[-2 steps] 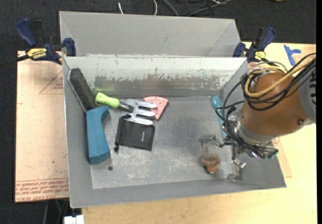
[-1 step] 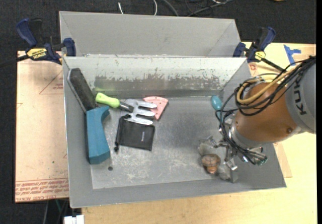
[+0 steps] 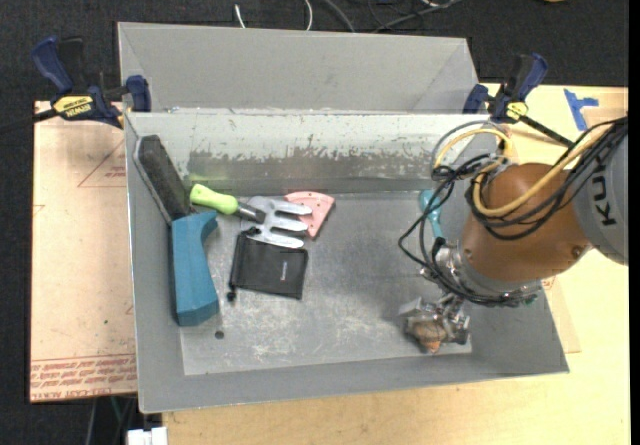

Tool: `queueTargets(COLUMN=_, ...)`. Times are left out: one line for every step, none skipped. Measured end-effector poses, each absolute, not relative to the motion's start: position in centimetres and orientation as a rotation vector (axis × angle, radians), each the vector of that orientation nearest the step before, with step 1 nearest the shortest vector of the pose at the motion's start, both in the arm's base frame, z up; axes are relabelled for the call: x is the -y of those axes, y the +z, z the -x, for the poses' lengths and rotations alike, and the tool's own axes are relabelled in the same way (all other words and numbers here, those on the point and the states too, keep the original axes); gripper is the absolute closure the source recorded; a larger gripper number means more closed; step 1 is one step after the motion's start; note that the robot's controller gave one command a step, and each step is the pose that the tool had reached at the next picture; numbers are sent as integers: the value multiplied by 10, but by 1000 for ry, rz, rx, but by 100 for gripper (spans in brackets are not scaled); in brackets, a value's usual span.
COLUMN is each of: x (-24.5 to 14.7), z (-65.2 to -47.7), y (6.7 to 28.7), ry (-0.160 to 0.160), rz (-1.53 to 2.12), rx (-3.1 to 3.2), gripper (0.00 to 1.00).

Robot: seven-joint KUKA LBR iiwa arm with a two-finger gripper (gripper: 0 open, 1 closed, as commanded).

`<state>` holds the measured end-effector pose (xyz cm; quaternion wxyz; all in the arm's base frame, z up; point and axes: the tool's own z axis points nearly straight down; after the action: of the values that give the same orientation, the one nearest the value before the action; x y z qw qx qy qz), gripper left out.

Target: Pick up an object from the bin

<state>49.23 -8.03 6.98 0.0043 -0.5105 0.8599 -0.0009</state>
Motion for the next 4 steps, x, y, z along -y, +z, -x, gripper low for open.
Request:
queueTargets(x=80, z=-492, y=70, ry=-3, rz=1599, rx=-2694, gripper=100)
queueTargets(x=79, z=-491, y=100, ry=4, rz=1597, rx=-2699, gripper=100)
queueTargets(x=79, z=-490, y=131, ry=8, rz=1596, rx=-2701, gripper=100)
queueTargets(x=79, z=-492, y=155, ry=4, rz=1589, rx=-2700, gripper=100)
